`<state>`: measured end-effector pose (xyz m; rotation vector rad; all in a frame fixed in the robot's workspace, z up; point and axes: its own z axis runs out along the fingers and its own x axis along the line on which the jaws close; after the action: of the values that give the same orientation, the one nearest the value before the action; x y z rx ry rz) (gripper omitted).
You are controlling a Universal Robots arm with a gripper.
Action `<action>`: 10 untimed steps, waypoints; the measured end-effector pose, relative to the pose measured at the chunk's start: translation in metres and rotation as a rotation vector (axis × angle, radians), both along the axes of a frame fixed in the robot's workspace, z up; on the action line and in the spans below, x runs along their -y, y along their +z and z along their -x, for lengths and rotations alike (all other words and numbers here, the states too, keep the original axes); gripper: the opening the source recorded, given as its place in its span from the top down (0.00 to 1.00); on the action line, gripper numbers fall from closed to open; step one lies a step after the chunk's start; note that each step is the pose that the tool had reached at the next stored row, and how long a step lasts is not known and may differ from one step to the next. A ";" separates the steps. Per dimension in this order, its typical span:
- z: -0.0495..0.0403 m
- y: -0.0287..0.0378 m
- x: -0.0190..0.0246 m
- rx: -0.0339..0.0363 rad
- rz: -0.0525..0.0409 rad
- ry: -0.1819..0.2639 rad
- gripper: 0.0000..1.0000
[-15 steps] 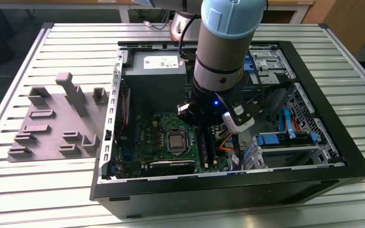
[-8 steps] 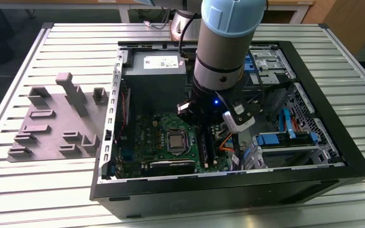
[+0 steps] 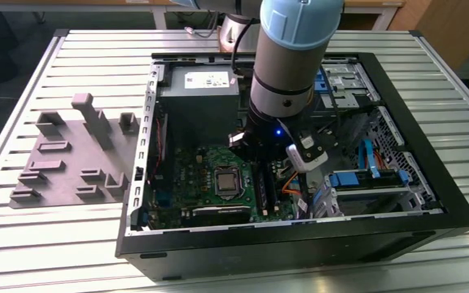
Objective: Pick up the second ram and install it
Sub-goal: 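Insert the second ram into the second slot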
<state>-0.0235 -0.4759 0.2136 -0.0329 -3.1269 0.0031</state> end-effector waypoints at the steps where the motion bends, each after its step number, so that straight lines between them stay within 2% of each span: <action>1: 0.0000 -0.0003 0.0000 0.0000 -0.0001 -0.002 0.86; 6: -0.0001 -0.0045 0.0000 0.0000 -0.0003 -0.003 0.86; 10: -0.0001 -0.0048 0.0000 0.0000 -0.0001 -0.003 0.86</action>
<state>-0.0234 -0.4759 0.2089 -0.0374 -3.1268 0.0029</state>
